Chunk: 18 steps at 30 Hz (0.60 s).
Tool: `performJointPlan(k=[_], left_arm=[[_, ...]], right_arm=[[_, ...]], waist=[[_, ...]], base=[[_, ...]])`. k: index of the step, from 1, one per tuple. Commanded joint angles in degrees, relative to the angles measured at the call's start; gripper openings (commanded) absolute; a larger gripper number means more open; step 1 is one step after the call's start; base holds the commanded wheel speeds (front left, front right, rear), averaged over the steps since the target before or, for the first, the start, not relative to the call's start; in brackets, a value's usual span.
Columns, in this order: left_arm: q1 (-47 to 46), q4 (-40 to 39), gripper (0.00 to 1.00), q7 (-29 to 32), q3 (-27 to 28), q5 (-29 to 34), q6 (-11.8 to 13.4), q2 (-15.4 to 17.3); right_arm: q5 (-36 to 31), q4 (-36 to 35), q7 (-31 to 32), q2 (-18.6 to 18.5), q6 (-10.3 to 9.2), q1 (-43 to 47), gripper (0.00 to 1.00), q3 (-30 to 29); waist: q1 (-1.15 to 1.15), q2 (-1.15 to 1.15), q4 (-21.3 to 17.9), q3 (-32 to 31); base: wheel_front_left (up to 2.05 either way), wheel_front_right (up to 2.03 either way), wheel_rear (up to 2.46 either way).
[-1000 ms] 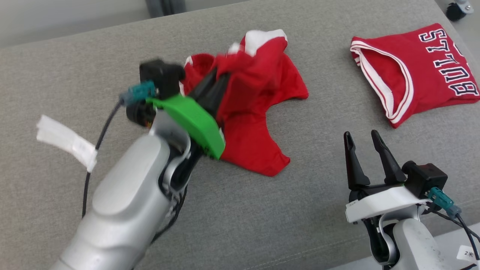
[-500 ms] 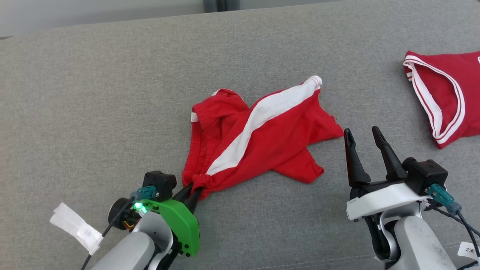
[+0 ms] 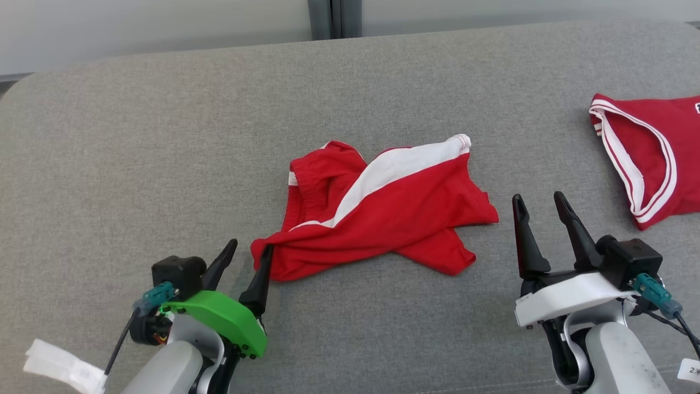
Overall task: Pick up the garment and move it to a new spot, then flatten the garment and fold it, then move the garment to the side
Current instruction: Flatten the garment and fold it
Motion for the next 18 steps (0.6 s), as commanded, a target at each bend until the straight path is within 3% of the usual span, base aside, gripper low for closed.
performJointPlan(k=[1,10,14,18], left_arm=[[1.55,-0.83,1.00,-0.74,1.12,-1.35,-0.15,0.26],[4.92,-6.92,1.00,-4.65,8.67,-1.60,2.18,1.32],[4.19,-10.28,1.00,-4.93,15.30,3.20,2.12,-1.18],[6.03,-12.17,1.00,-4.92,23.10,10.21,-0.54,-5.67]], right_arm=[[-0.41,-0.52,0.28,-0.12,0.00,0.85,1.00,-0.67],[-1.35,-2.23,1.72,-0.11,0.00,2.39,1.00,-2.72],[-1.70,-2.30,2.27,-0.12,0.00,2.41,1.00,-2.84],[-1.83,-1.60,3.10,-0.14,0.00,1.60,1.00,-2.04]], waist=[[0.00,0.00,0.65,-1.13],[0.00,0.00,2.29,-3.78],[0.00,0.00,2.77,-4.78],[0.00,0.00,2.60,-5.64]], base=[[0.00,0.00,0.00],[0.00,0.00,0.00],[0.00,0.00,0.00],[0.00,0.00,0.00]])
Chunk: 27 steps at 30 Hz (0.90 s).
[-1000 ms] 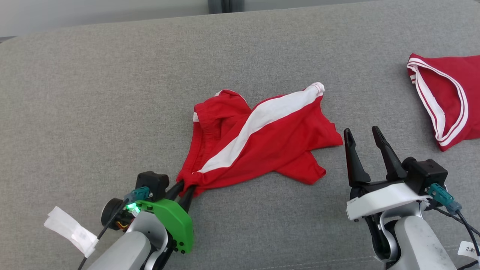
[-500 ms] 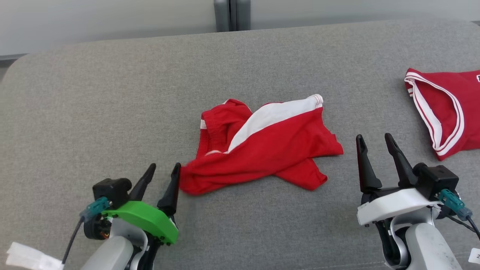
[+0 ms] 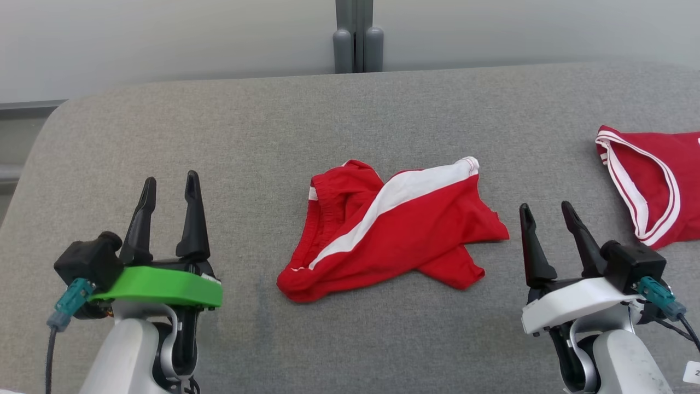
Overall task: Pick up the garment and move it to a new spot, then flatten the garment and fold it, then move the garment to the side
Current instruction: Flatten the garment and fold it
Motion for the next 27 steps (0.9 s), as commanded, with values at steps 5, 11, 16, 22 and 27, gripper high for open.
performJointPlan(k=[5,11,16,22,27], left_arm=[[3.02,3.45,1.00,-0.13,4.58,6.52,-5.10,-4.22],[4.21,6.03,1.00,-0.13,7.17,11.24,-8.09,-6.57],[4.28,5.73,1.00,-0.13,8.51,13.05,-9.43,-7.82],[3.28,6.15,1.00,-0.14,8.72,14.41,-10.29,-8.82],[1.84,6.64,1.00,-0.14,8.63,14.63,-10.57,-9.36]], right_arm=[[-0.36,1.63,2.35,-1.22,0.00,-1.94,1.00,1.77],[2.15,4.04,6.66,-3.03,0.00,-5.53,1.00,1.49],[7.06,7.74,14.14,-3.90,0.00,-12.06,1.00,-0.36],[9.43,18.04,29.00,-4.70,0.00,-22.55,1.00,-2.06],[9.63,25.22,37.05,-4.15,0.01,-28.35,1.00,-1.68]], waist=[[0.00,0.00,-1.15,-0.71],[0.00,0.00,-1.25,0.60],[0.00,0.00,-0.22,2.28],[0.00,0.00,1.79,4.64],[0.00,0.00,3.15,6.69]], base=[[0.00,0.00,0.00],[0.00,0.00,0.00],[0.00,0.00,0.00],[0.00,0.00,0.00],[0.00,0.00,0.00]])
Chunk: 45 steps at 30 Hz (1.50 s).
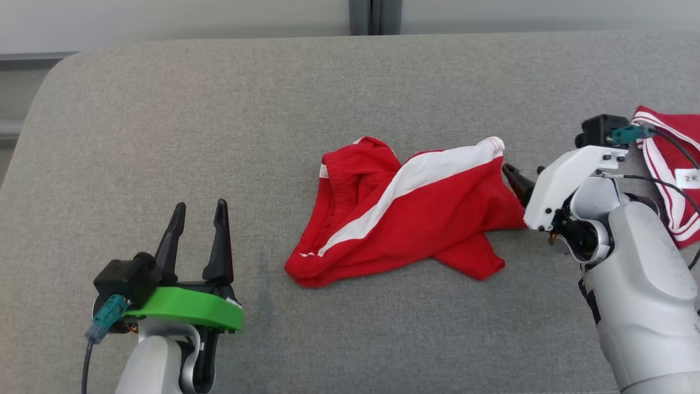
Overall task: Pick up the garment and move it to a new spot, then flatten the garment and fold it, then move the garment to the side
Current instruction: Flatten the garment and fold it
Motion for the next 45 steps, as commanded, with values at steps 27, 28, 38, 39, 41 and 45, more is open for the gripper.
performJointPlan(k=[27,28,38,39,41,45], left_arm=[[-2.46,0.72,1.00,-0.14,0.34,0.29,-0.54,-0.78],[-2.31,0.75,1.00,-0.14,0.47,0.27,-0.54,-0.78],[-0.96,0.63,1.00,-0.14,0.97,0.10,-0.53,-0.84],[-0.86,0.54,1.00,-0.14,1.12,0.08,-0.53,-0.82],[-0.51,0.35,1.00,-0.14,1.57,0.25,-0.53,-0.78],[-0.32,0.36,1.00,-0.14,2.07,0.58,-0.54,-0.79]], right_arm=[[-3.46,2.76,-11.95,-6.02,0.02,-4.45,0.00,10.58],[-3.84,1.35,-13.24,-6.66,0.02,-4.03,0.00,10.69],[-7.39,-18.87,-20.56,-7.77,0.01,15.00,0.00,3.03],[-7.72,-20.22,-20.47,-6.90,0.01,17.25,0.00,1.94],[-8.71,-22.69,-20.67,-5.58,0.02,21.42,0.00,0.68],[-10.74,-23.20,-19.60,-3.20,0.02,26.94,0.78,-0.09]], waist=[[0.00,0.00,1.43,3.14],[0.00,0.00,1.23,2.88],[0.00,0.00,-0.41,1.04],[0.00,0.00,-0.62,1.03],[0.00,0.00,-1.25,1.02],[0.00,0.00,-2.27,0.86]], base=[[0.00,0.00,0.00],[0.00,0.00,0.00],[0.00,0.00,0.00],[0.00,0.00,0.00],[0.00,0.00,0.00],[0.00,0.00,0.00]])
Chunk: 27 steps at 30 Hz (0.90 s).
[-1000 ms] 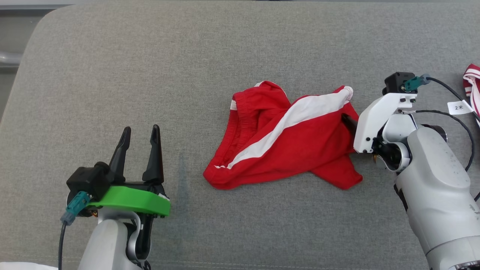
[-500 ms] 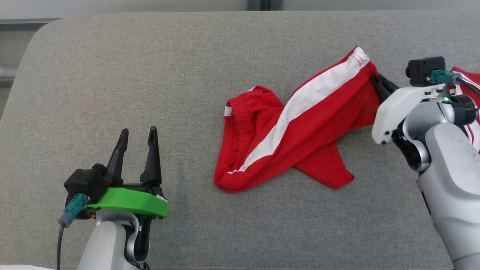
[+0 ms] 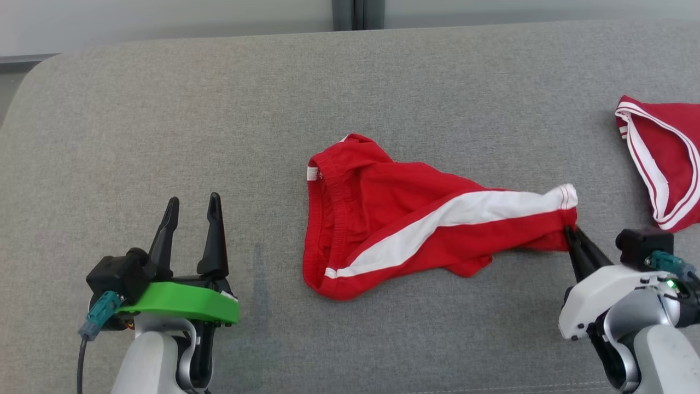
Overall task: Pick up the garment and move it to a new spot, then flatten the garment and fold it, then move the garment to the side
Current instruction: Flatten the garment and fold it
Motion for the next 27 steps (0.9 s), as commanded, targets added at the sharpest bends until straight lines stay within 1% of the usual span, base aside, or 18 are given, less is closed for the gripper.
performJointPlan(k=[1,4,6,9,12,15,19,23,27], left_arm=[[0.84,0.09,1.00,-0.14,0.34,0.61,-0.26,0.17],[1.03,0.40,1.00,-0.14,0.44,0.67,-0.26,0.15],[1.21,0.66,1.00,-0.14,0.36,0.61,-0.26,0.14],[1.86,1.05,1.00,-0.14,0.40,0.43,-0.25,0.45],[2.52,1.15,1.00,-0.14,0.45,0.91,-0.23,0.79],[3.53,0.48,1.00,-0.14,0.94,1.72,-0.23,1.08],[5.75,-1.00,1.00,-0.14,1.41,2.28,-0.22,0.84],[7.49,-1.22,1.00,-0.14,1.41,2.98,-0.22,0.61],[8.21,-1.07,1.00,-0.14,1.66,3.26,-0.22,0.26]], right_arm=[[-0.84,0.41,0.74,0.82,0.00,1.30,1.00,-0.59],[-1.95,0.68,1.66,2.56,0.00,2.74,1.00,-2.59],[-2.64,-0.20,0.87,3.53,0.00,3.16,1.00,-4.21],[-3.05,-2.55,-3.06,4.83,0.00,3.06,1.00,-7.03],[-3.30,-4.75,-7.65,5.66,0.00,2.69,1.00,-8.18],[-3.71,-6.67,-13.34,5.84,0.00,2.03,1.00,-7.73],[-3.10,-6.94,-16.86,6.39,0.00,1.60,1.00,-6.28],[-1.60,-5.27,-16.49,6.73,0.00,1.40,1.00,-4.61],[-0.43,-3.78,-15.08,6.93,0.00,0.89,1.00,-3.33]], waist=[[0.00,0.00,-0.60,-0.33],[0.00,0.00,-0.88,-0.89],[0.00,0.00,-0.94,-1.46],[0.00,0.00,-0.96,-2.56],[0.00,0.00,-0.98,-3.68],[0.00,0.00,-1.10,-5.02],[0.00,0.00,-1.38,-7.60],[0.00,0.00,-1.24,-9.95],[0.00,0.00,-1.19,-10.98]], base=[[0.00,0.00,0.00],[0.00,0.00,0.00],[0.00,0.00,0.00],[0.00,0.00,0.00],[0.00,0.00,0.00],[0.00,0.00,0.00],[0.00,0.00,0.00],[0.00,0.00,0.00],[0.00,0.00,0.00]])
